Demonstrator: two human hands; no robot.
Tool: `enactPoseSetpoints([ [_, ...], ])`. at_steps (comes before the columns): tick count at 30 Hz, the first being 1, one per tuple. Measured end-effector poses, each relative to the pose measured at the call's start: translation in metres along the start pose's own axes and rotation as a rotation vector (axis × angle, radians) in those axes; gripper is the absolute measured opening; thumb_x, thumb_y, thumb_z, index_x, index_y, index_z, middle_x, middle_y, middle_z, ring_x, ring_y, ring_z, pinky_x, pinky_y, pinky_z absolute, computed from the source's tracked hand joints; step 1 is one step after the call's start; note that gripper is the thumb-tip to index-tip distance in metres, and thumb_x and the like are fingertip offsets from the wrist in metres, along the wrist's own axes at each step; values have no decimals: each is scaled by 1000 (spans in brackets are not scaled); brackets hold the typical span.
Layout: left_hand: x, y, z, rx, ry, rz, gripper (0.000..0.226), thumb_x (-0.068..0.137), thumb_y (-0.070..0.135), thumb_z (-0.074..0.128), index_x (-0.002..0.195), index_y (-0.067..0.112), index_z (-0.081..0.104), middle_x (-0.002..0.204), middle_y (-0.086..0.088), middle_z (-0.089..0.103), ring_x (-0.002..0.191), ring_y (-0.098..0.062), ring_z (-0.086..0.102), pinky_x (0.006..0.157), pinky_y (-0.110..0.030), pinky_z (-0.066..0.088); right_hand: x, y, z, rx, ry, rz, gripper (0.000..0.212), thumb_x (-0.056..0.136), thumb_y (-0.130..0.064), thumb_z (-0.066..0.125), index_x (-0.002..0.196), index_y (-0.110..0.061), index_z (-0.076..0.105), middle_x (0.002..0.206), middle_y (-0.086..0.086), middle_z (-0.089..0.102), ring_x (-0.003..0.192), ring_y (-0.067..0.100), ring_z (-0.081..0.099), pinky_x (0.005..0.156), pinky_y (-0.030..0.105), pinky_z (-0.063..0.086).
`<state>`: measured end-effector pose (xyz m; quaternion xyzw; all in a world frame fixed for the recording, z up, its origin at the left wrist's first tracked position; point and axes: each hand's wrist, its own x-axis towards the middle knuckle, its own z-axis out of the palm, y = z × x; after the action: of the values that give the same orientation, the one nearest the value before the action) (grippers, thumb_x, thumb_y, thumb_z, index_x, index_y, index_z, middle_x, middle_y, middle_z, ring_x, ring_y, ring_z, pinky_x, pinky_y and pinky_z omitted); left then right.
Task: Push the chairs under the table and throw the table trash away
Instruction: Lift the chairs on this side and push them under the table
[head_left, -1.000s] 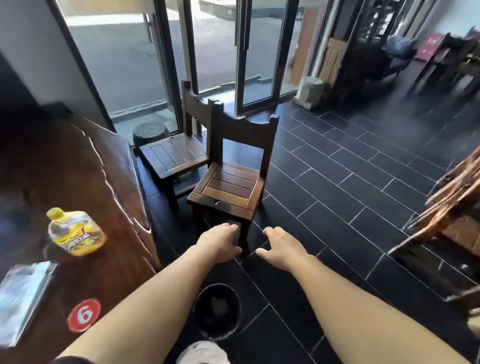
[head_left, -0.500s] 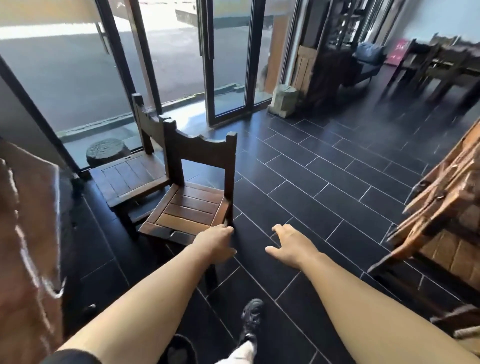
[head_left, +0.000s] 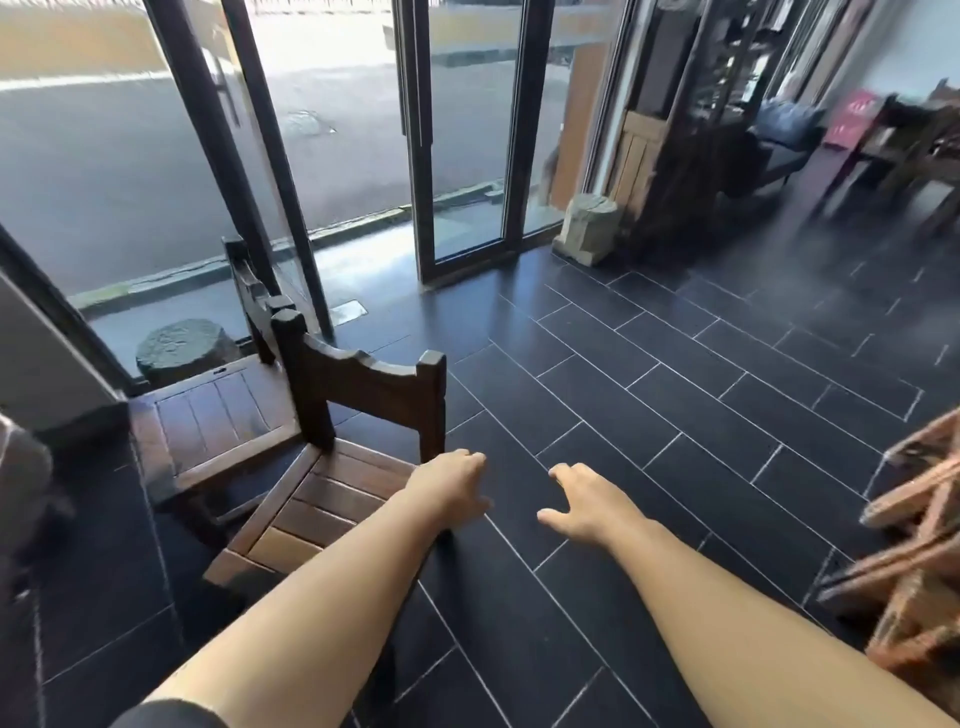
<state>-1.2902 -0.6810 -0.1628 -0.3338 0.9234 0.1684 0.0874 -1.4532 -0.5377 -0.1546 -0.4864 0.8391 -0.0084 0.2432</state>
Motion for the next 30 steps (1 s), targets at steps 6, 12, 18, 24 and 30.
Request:
enactPoseSetpoints([
  [6,103,1,-17,3,17,-104,51,83,44,64,124,17,52,123,-5,56,119,-27,55,92,-42,50,117,40,-54,-3,-6,-112,63,90,-51,60,143,-23,41,139,3,46,123,25,53,97,38,47],
  [12,203,6,-48,-70,91,-263,54,82,48,62,125,17,53,124,-4,58,120,-26,55,98,-40,48,233,75,-124,-92,23,-214,56,90,-51,58,134,-19,45,131,5,49,121,26,53,91,40,49],
  [18,263,-3,-81,-109,128,-475,55,85,48,61,130,19,51,131,-4,56,125,-27,52,102,-40,44,338,71,-178,-133,-69,-417,66,89,-55,60,142,-20,41,138,6,47,126,26,51,99,40,47],
  [24,306,-51,-102,-193,140,-652,58,85,49,61,134,18,48,133,-4,53,127,-28,51,102,-43,45,430,19,-200,-213,-159,-584,65,89,-50,62,142,-19,40,136,7,47,126,26,50,98,38,45],
  [30,355,-138,-113,-285,153,-831,55,86,50,58,131,20,48,131,-2,53,124,-27,52,98,-41,47,538,-75,-215,-297,-178,-750,64,86,-52,62,139,-22,41,134,4,48,127,26,50,100,38,44],
])
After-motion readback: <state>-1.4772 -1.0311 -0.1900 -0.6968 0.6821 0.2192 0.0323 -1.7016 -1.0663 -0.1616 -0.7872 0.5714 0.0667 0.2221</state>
